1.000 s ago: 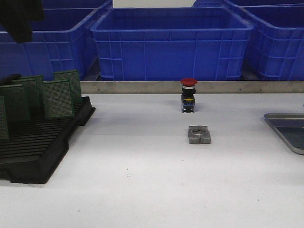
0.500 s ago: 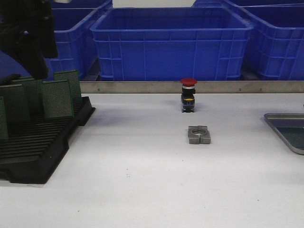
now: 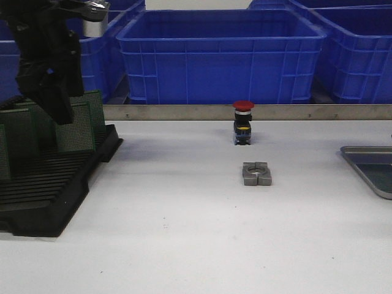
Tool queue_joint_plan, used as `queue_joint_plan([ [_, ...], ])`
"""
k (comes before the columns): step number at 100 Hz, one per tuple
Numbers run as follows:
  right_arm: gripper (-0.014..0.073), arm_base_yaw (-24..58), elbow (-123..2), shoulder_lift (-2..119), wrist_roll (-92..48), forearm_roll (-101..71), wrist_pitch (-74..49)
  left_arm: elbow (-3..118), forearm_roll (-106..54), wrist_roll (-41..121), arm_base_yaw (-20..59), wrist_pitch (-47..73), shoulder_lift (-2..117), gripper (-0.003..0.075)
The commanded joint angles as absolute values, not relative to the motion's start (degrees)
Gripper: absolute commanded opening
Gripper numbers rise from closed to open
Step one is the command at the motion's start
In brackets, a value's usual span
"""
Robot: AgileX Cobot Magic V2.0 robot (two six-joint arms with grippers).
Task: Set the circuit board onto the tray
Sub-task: 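Move the left gripper back to the rack and grasp another green board, then lift the second green board out of the rack with the left gripper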
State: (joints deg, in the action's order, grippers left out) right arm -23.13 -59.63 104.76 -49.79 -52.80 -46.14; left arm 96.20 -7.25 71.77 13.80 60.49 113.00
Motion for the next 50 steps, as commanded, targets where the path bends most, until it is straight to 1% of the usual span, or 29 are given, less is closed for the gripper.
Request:
queue_joint_plan([
  [1,0.0489,-23.40,-61.09,101.64,-50.03,-54.98,-47.50,98.09,-8.44,71.77,13.57,58.92,110.98,0.0548],
  [39,0.0489,-23.40,-61.09,101.64,-50.03,-54.98,-47.56,98.09,-8.07,71.67,13.54,59.04,112.92,0.0544],
  [44,0.0489,-23.40,-61.09,101.64,-50.03,-54.98,-47.50,98.09,-8.07,71.67,13.54,59.04,112.92,0.0524],
  [50,0.0489,-23.40,-61.09,101.64,-50.03,-54.98,-47.45,98.09,-8.07,71.67,13.54,59.04,112.92,0.0474],
])
